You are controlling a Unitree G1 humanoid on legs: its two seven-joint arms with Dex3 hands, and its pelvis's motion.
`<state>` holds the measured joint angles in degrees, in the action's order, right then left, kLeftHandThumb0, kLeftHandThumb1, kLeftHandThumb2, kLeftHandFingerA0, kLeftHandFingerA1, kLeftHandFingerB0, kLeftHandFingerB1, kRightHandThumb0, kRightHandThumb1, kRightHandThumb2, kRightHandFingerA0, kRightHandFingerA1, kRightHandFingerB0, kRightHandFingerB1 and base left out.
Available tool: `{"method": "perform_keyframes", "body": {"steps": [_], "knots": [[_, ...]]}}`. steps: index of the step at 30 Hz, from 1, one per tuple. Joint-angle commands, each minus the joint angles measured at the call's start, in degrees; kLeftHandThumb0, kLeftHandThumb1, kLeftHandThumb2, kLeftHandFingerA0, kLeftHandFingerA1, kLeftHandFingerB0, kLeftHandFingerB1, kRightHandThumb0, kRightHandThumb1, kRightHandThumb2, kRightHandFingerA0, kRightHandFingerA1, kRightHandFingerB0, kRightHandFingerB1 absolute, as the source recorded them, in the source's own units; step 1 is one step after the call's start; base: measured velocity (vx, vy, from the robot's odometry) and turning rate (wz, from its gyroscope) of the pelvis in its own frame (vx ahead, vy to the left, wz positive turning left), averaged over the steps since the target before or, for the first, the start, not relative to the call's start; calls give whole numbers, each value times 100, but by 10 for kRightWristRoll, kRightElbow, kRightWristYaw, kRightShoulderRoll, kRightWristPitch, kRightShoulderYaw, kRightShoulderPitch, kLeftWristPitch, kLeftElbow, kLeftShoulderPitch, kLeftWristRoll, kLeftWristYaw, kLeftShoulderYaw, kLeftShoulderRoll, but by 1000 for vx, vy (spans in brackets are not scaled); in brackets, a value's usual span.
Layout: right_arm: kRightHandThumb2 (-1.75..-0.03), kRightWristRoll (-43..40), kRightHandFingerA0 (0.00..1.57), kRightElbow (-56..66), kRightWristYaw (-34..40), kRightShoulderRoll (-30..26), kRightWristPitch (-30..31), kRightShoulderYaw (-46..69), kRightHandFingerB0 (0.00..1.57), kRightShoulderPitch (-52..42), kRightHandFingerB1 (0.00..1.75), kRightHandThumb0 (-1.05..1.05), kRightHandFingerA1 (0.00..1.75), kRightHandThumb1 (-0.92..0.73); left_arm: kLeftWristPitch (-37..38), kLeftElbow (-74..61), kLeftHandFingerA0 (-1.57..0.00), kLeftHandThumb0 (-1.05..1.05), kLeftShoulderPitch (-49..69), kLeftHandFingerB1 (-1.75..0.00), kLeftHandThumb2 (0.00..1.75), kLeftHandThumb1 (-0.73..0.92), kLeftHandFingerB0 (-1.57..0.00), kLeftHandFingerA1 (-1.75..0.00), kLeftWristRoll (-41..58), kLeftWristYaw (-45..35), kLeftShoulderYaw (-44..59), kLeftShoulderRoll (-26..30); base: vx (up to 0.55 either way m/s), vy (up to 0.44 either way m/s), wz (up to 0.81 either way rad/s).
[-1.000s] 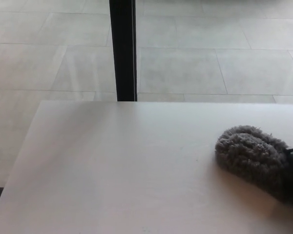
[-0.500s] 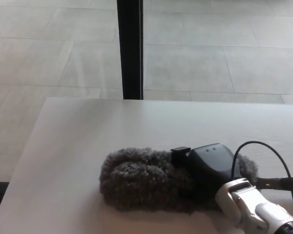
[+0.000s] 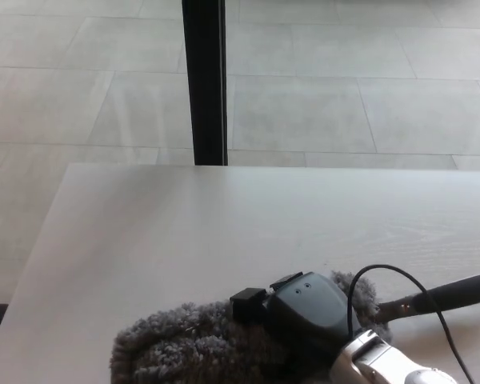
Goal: The robot uses its right hand to pick up the duster kept in the middle of the desk and use it to wipe the desk by swiping its surface twice
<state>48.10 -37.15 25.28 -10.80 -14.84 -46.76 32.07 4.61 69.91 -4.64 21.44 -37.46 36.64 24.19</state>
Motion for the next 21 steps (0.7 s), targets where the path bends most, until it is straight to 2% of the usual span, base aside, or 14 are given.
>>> {"method": "perform_keyframes", "body": {"steps": [1, 2, 3, 4, 6, 8, 10, 11, 12, 14, 16, 17, 19, 21], "knots": [[-118, 19, 123, -2, -12, -35, -50, -7, 91, -18, 107, -23, 136, -48, 14, 0, -33, -83, 0, -40, 80, 92, -29, -55, 9, 0, 0, 11, 0, 0, 0], [-118, 31, 122, -1, -12, -45, -49, -11, 91, -13, 106, -24, 135, -51, 12, 0, -32, -88, 1, -43, 89, 85, -26, -58, 11, 0, 1, 12, 0, 0, 0], [-119, 31, 98, -5, -12, -48, -53, -10, 89, -11, 110, -20, 171, -44, 12, -2, -34, -82, 2, -40, 81, 92, -31, -56, 12, 0, 1, 12, 0, 0, 0], [-119, 34, 100, -14, 4, -49, -62, -10, 93, -8, 113, -19, 170, -40, 12, -2, -34, -88, 2, -44, 90, 85, -28, -58, 12, 2, 1, 13, 0, 0, 0], [-120, 36, 100, -27, 18, -53, -73, -7, 91, -1, 116, -20, 172, -42, 15, -1, -34, -89, 1, -44, 90, 85, -28, -58, 9, 4, -1, 13, 0, 0, 0], [-106, 53, 93, -42, 20, -62, -61, -8, 82, 15, 134, -19, 175, -46, 18, 3, -34, -84, 0, -40, 79, 92, -31, -54, 9, 3, -1, 11, 0, 0, 0], [-106, 57, 93, -46, 19, -65, -58, -8, 82, 19, 134, -19, 175, -46, 19, 3, -34, -84, 1, -40, 79, 92, -31, -54, 8, 1, -2, 9, 0, 0, 0], [-96, 57, 89, -59, 16, -62, -43, -2, 81, 28, 125, -19, 174, -53, 16, 2, -32, -84, 1, -40, 79, 92, -30, -54, 10, -1, -1, 9, 0, 0, 0], [-94, 57, 89, -74, 5, -59, -26, 3, 80, 40, 120, -21, 175, -50, 16, 0, -32, -85, 2, -39, 79, 92, -29, -54, 11, -2, -2, 8, 0, 0, 0], [-81, 69, 86, -105, 11, -49, 17, 7, 77, 61, 125, -25, 171, -53, 15, -6, -31, -84, 5, -40, 79, 92, -28, -56, 13, -5, 0, 8, 0, 0, 0], [-82, 79, 87, -146, 23, -35, 63, 8, 75, 86, 127, -23, 175, -50, 15, -7, -31, -84, 7, -40, 79, 92, -28, -55, 14, -4, 0, 8, 0, 0, 0], [-85, 69, 84, -158, 11, -28, 81, 17, 67, 93, 146, -20, 175, -53, 14, -7, -27, -86, 7, -40, 80, 92, -23, -55, 15, -6, 1, 8, 0, 0, 0], [-89, 43, 90, -173, -2, -18, 91, 38, 68, 100, 155, -17, 175, -59, 15, -7, -30, -84, 8, -40, 79, 92, -28, -54, 15, -6, 2, 7, 0, 0, 0], [-82, 35, 91, -205, -26, -9, 141, 53, 71, 122, 144, -21, 175, -66, 17, -2, -31, -84, 8, -40, 79, 92, -29, -56, 14, -5, 1, 6, 0, 0, 0]]}}
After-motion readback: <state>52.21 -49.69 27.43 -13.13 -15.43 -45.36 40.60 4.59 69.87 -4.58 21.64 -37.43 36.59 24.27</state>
